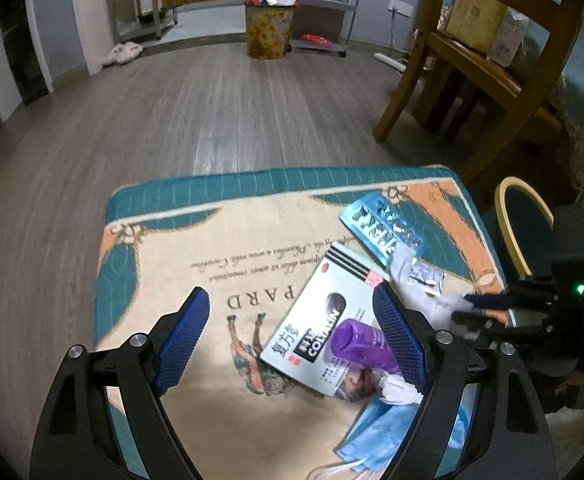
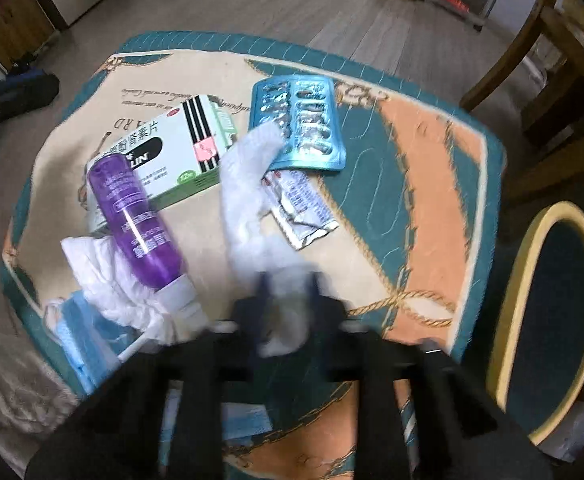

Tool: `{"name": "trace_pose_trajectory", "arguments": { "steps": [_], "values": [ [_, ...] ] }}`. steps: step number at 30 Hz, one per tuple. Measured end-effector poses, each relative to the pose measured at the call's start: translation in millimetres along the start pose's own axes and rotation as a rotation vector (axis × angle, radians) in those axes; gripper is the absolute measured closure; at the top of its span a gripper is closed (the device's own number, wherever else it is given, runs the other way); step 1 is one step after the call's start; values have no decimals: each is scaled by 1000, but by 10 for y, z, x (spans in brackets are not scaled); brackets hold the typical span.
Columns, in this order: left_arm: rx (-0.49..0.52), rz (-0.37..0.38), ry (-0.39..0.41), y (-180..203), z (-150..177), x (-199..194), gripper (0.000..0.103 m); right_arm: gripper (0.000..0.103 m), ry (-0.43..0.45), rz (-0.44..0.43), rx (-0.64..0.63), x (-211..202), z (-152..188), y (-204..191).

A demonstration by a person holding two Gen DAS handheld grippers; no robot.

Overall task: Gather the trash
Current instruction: 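Grasp the purple tube with the left gripper while the right grasps the white tissue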

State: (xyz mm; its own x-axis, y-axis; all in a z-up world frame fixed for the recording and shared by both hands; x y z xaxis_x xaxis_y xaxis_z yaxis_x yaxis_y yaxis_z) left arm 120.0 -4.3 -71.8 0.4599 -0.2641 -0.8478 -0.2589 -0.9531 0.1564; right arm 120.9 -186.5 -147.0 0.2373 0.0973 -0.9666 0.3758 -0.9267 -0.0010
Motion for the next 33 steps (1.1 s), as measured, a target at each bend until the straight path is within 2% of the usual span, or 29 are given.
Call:
{"name": "trace_pose_trajectory", "arguments": {
  "steps": [3, 7, 11, 16, 19, 24, 25, 29, 33],
  "values": [
    [22, -8, -12, 59, 24, 37, 19, 99, 22, -22, 26, -133, -35, 63],
    [-10, 5, -28, 119, 78, 91, 19, 100, 102, -78, 97, -454, -82, 228],
    [-18, -6, -36, 289, 166, 162, 19, 100, 169, -96, 164, -749, -92, 441],
    [-107, 11, -59, 396, 262, 293, 19, 100, 241, -110, 242, -1033, -95, 727],
    [-159, 22, -105, 420, 333, 448, 21, 100, 256, -111, 271, -1097, -75, 835],
    [-204, 46, -177, 428, 396, 671, 32, 100, 251, -104, 285, -1103, -13, 929],
    [-201, 41, -168, 427, 370, 676, 32, 100, 253, -104, 287, -1102, -15, 929],
    [-217, 50, -148, 431, 299, 697, 51, 100, 261, -103, 289, -1112, 22, 971],
    [-194, 69, -117, 492, 186, 677, 58, 100, 265, -96, 289, -1119, 35, 1018]
  ]
}}
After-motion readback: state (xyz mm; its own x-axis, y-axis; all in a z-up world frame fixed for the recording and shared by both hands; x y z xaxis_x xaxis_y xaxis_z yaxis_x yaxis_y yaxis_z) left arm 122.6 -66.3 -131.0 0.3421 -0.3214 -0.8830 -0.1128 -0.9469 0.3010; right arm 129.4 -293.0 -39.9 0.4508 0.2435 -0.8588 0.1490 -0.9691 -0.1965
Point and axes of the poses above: each gripper's, at about its wrist camera, not at the fingertips, and x roughly the way its jaws point, y to its right, z to its underside, the point moved 1 cm from there along x, roughly the way its jaws point, and after that the axes turned 5 degrees about z, right-handed, at the moved point
